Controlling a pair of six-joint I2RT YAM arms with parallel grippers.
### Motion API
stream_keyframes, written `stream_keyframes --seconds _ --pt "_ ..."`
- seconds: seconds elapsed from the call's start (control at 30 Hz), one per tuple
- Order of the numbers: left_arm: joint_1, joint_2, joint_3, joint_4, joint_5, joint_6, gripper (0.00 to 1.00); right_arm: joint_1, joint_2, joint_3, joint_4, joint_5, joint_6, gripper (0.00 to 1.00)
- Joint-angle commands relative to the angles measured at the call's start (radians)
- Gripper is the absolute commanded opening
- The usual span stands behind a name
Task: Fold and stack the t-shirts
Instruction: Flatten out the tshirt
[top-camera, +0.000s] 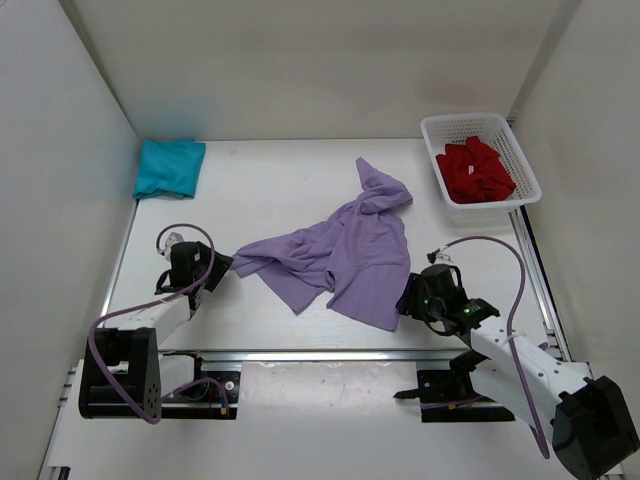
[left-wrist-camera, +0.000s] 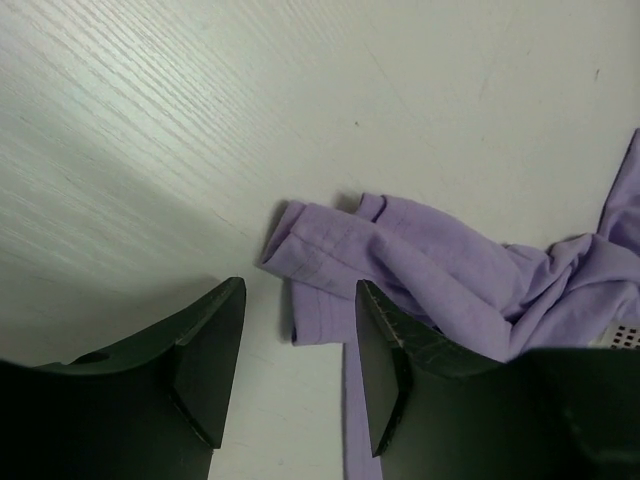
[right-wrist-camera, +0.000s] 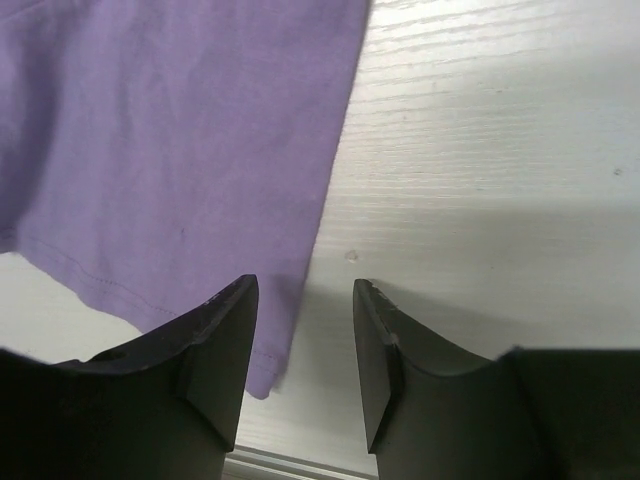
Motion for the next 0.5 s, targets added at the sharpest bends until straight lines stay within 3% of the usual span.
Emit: stream_keyframes --seconds 0.0,0.23,0.47 --pt "-0.012 0.006 0.027 0.053 -0.013 -0.075 0.58 0.017 0.004 -0.011 0.070 -0.028 0.002 0.42" --pt "-0.001 0.133 0.059 0.085 0.010 -0.151 0.44 0.089 0.027 -0.023 0.099 -0.028 0.020 0.42" --pt "-0.017 0.170 0.087 0.111 -0.019 -0.175 0.43 0.075 -0.016 -0.031 0.100 -0.034 0.003 0.42"
